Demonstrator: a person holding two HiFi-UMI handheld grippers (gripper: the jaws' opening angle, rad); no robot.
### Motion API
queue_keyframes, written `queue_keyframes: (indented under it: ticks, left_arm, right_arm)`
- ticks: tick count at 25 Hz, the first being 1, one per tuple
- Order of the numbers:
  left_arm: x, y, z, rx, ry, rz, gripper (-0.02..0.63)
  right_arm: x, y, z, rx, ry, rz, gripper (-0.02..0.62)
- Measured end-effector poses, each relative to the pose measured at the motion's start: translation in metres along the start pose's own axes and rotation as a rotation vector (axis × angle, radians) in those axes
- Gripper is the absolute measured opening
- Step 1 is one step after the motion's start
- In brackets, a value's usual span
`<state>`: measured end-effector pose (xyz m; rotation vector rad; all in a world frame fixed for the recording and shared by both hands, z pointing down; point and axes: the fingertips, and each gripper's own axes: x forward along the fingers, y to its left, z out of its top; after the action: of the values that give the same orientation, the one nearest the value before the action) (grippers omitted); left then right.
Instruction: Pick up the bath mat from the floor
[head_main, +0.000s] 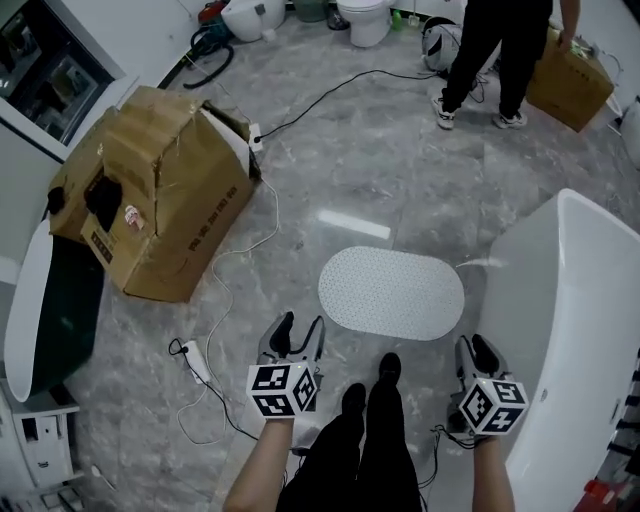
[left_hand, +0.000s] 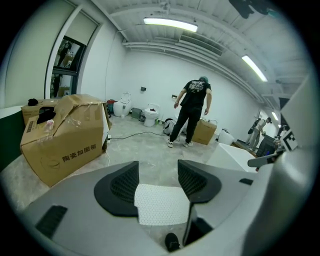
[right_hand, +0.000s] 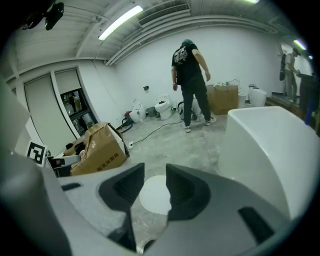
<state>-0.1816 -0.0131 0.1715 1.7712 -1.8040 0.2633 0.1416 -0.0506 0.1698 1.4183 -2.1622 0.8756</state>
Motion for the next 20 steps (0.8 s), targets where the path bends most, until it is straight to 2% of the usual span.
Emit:
queue_keyframes:
  ticks: [4, 9, 20]
  left_arm:
    - [0.038, 0.021, -0.035, -0.02, 0.022, 0.029, 0.244]
    - [0.096, 0.056, -0.096, -0.037, 0.031, 0.069, 0.252]
    - [0.235, 0.135, -0.245, -0.042, 0.034, 0.113, 0.259]
  right_arm:
    - [0.063, -0.004, -0.022, -0.035, 0.034, 0.045, 0.135]
    - [0.155, -0.019, -0.062, -0.086, 0.058, 0.083, 0.135]
    - [0.338, -0.053, -0.156, -0.147, 0.014, 0.163, 0.135]
